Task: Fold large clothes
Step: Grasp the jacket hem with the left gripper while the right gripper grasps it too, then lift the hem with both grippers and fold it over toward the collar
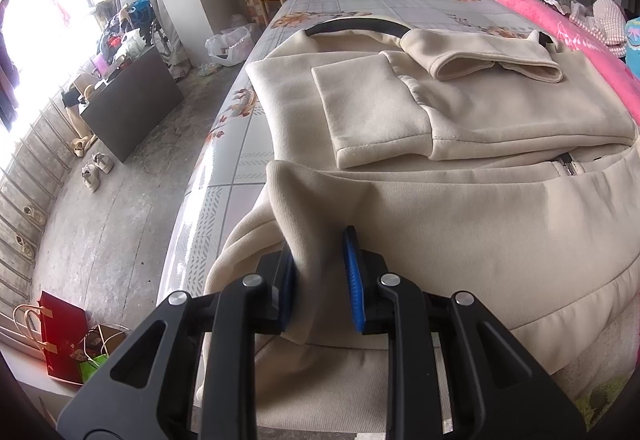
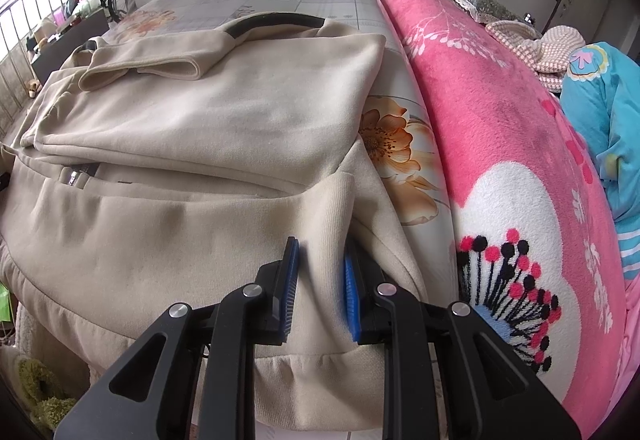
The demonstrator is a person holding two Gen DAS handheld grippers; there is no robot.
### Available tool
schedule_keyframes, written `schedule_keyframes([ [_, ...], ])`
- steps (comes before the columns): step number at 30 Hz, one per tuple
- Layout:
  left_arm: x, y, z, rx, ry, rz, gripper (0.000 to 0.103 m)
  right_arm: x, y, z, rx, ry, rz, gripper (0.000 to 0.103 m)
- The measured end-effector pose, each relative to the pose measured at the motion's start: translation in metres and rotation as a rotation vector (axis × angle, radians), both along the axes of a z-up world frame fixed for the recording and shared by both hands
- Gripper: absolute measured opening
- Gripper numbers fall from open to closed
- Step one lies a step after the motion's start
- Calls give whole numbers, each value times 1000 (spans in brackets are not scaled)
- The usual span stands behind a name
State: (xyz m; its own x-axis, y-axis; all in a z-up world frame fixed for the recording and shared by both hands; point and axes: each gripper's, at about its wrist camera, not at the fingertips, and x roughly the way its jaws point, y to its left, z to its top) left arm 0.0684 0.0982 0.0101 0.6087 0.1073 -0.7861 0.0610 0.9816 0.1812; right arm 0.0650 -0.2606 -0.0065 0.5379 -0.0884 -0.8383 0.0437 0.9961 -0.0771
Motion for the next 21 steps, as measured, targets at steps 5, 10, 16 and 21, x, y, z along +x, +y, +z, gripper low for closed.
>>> schedule_keyframes([
  [5, -1, -3, 1, 30, -12, -7, 21, -6, 3, 4, -21, -32, -12, 9],
  [10, -20, 6, 17, -16, -89, 20, 6, -26, 6, 23, -25, -113, -29, 7],
  [16, -70, 13, 52, -54, -232, 5, 5, -77, 16, 65, -5, -260, -56, 6],
  [21, -90, 16, 91, -82, -348, -5, 5, -94, 19, 98, -7, -376, -85, 6],
])
